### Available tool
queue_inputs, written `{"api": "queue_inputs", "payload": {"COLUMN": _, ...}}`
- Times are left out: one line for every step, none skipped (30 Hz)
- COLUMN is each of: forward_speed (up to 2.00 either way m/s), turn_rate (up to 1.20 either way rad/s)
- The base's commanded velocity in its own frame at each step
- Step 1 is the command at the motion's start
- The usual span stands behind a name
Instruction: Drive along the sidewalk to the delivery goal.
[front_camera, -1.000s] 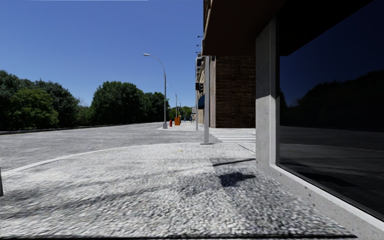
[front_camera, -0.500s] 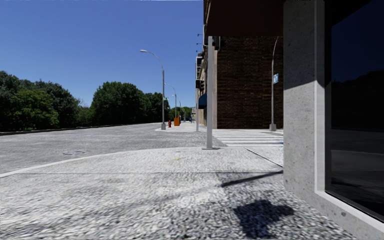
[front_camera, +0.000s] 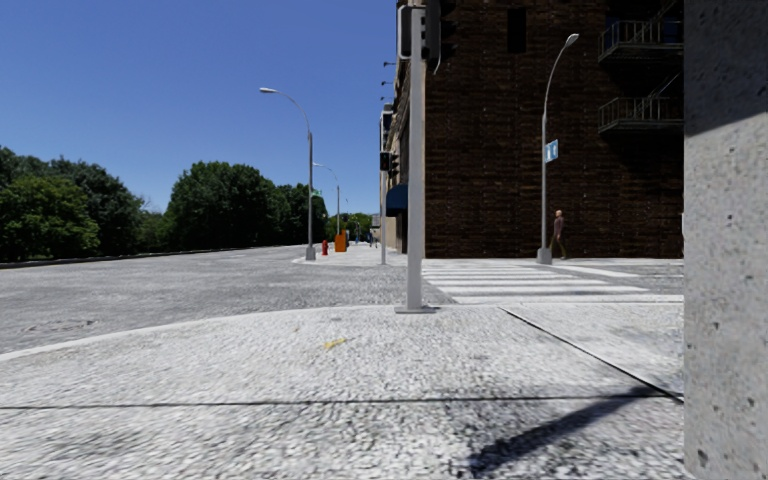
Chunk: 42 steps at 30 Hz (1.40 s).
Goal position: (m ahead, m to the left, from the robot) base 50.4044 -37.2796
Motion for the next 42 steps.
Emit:
{"api": "queue_inputs", "payload": {"forward_speed": 2.0, "turn_rate": -0.23}}
{"api": "queue_inputs", "payload": {"forward_speed": 2.0, "turn_rate": -0.23}}
{"api": "queue_inputs", "payload": {"forward_speed": 2.0, "turn_rate": -0.23}}
{"api": "queue_inputs", "payload": {"forward_speed": 2.0, "turn_rate": -0.23}}
{"api": "queue_inputs", "payload": {"forward_speed": 2.0, "turn_rate": -0.23}}
{"api": "queue_inputs", "payload": {"forward_speed": 2.0, "turn_rate": -0.23}}
{"api": "queue_inputs", "payload": {"forward_speed": 2.0, "turn_rate": -0.23}}
{"api": "queue_inputs", "payload": {"forward_speed": 1.88, "turn_rate": -0.32}}
{"api": "queue_inputs", "payload": {"forward_speed": 1.66, "turn_rate": -0.39}}
{"api": "queue_inputs", "payload": {"forward_speed": 1.55, "turn_rate": -0.41}}
{"api": "queue_inputs", "payload": {"forward_speed": 1.53, "turn_rate": -0.41}}
{"api": "queue_inputs", "payload": {"forward_speed": 1.53, "turn_rate": -0.41}}
{"api": "queue_inputs", "payload": {"forward_speed": 1.52, "turn_rate": -0.41}}
{"api": "queue_inputs", "payload": {"forward_speed": 1.52, "turn_rate": -0.41}}
{"api": "queue_inputs", "payload": {"forward_speed": 1.52, "turn_rate": -0.41}}
{"api": "queue_inputs", "payload": {"forward_speed": 1.52, "turn_rate": -0.41}}
{"api": "queue_inputs", "payload": {"forward_speed": 1.52, "turn_rate": -0.41}}
{"api": "queue_inputs", "payload": {"forward_speed": 1.52, "turn_rate": -0.41}}
{"api": "queue_inputs", "payload": {"forward_speed": 1.52, "turn_rate": -0.41}}
{"api": "queue_inputs", "payload": {"forward_speed": 1.53, "turn_rate": -0.41}}
{"api": "queue_inputs", "payload": {"forward_speed": 1.53, "turn_rate": -0.41}}
{"api": "queue_inputs", "payload": {"forward_speed": 1.53, "turn_rate": -0.41}}
{"api": "queue_inputs", "payload": {"forward_speed": 1.53, "turn_rate": -0.41}}
{"api": "queue_inputs", "payload": {"forward_speed": 1.54, "turn_rate": -0.41}}
{"api": "queue_inputs", "payload": {"forward_speed": 1.55, "turn_rate": -0.41}}
{"api": "queue_inputs", "payload": {"forward_speed": 1.57, "turn_rate": -0.41}}
{"api": "queue_inputs", "payload": {"forward_speed": 1.59, "turn_rate": -0.41}}
{"api": "queue_inputs", "payload": {"forward_speed": 1.59, "turn_rate": -0.41}}
{"api": "queue_inputs", "payload": {"forward_speed": 1.59, "turn_rate": -0.41}}
{"api": "queue_inputs", "payload": {"forward_speed": 1.6, "turn_rate": -0.41}}
{"api": "queue_inputs", "payload": {"forward_speed": 1.6, "turn_rate": -0.41}}
{"api": "queue_inputs", "payload": {"forward_speed": 1.6, "turn_rate": -0.41}}
{"api": "queue_inputs", "payload": {"forward_speed": 1.6, "turn_rate": -0.41}}
{"api": "queue_inputs", "payload": {"forward_speed": 1.6, "turn_rate": -0.41}}
{"api": "queue_inputs", "payload": {"forward_speed": 1.6, "turn_rate": -0.41}}
{"api": "queue_inputs", "payload": {"forward_speed": 1.6, "turn_rate": -0.41}}
{"api": "queue_inputs", "payload": {"forward_speed": 1.6, "turn_rate": -0.41}}
{"api": "queue_inputs", "payload": {"forward_speed": 1.59, "turn_rate": -0.41}}
{"api": "queue_inputs", "payload": {"forward_speed": 1.59, "turn_rate": -0.41}}
{"api": "queue_inputs", "payload": {"forward_speed": 1.59, "turn_rate": -0.42}}
{"api": "queue_inputs", "payload": {"forward_speed": 1.59, "turn_rate": -0.42}}
{"api": "queue_inputs", "payload": {"forward_speed": 1.59, "turn_rate": -0.43}}
